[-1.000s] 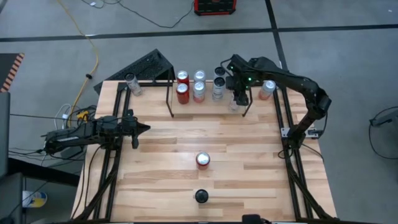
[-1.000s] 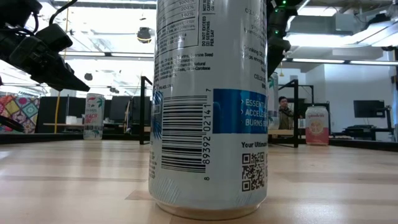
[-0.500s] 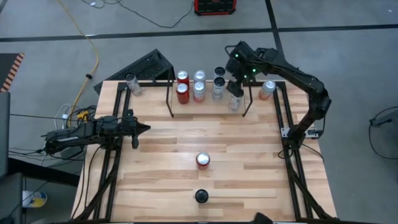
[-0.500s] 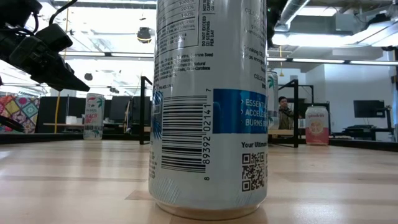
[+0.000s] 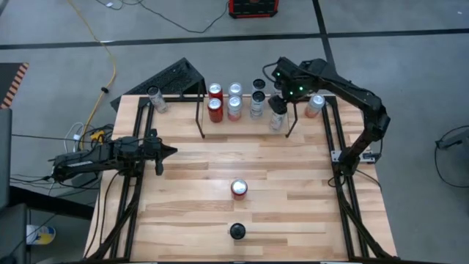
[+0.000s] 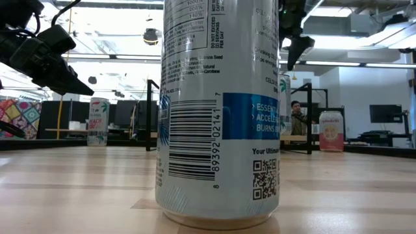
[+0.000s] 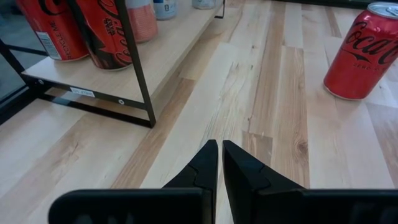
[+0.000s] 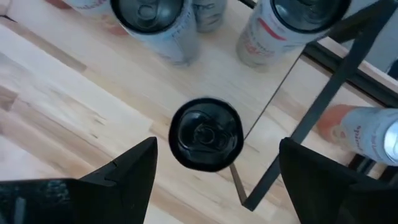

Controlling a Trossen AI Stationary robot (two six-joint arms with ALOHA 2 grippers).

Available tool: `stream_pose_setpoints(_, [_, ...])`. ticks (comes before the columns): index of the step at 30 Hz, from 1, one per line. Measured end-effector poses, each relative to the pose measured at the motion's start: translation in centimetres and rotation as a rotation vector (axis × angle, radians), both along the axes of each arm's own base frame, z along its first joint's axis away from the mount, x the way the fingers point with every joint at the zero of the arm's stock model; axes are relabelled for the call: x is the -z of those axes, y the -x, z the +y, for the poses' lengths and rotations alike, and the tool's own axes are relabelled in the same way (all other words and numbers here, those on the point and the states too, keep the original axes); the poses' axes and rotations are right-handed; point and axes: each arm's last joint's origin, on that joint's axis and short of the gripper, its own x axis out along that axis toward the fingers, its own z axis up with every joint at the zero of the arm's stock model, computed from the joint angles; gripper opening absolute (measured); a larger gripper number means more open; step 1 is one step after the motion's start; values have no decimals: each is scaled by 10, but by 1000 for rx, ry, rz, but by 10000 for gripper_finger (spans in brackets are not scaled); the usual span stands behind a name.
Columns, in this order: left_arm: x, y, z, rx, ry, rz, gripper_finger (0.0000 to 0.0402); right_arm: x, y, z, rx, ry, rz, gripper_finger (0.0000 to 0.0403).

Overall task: Place canned beverage on shelf
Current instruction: Put the bottom white pink soda can on the shelf aligned with the other white pink soda can

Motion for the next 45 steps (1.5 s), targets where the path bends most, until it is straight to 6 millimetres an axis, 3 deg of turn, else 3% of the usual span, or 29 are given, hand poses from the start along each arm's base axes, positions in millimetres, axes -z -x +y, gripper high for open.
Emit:
stream_pose_setpoints(17, [0, 0, 0, 0, 0, 1, 11, 32, -25, -6, 2, -14, 152, 310])
stream_pose_setpoints(32, [0, 0, 0, 0, 0, 1, 11, 61, -30, -4, 7, -31, 183, 309])
stream_pose_setpoints(39, [0, 0, 0, -1, 0, 1, 11, 61, -31, -3, 1, -21, 170, 278])
stream_pose_setpoints(45, [0, 0, 0, 0, 0, 0, 11, 60, -30, -3, -58, -18, 191, 225])
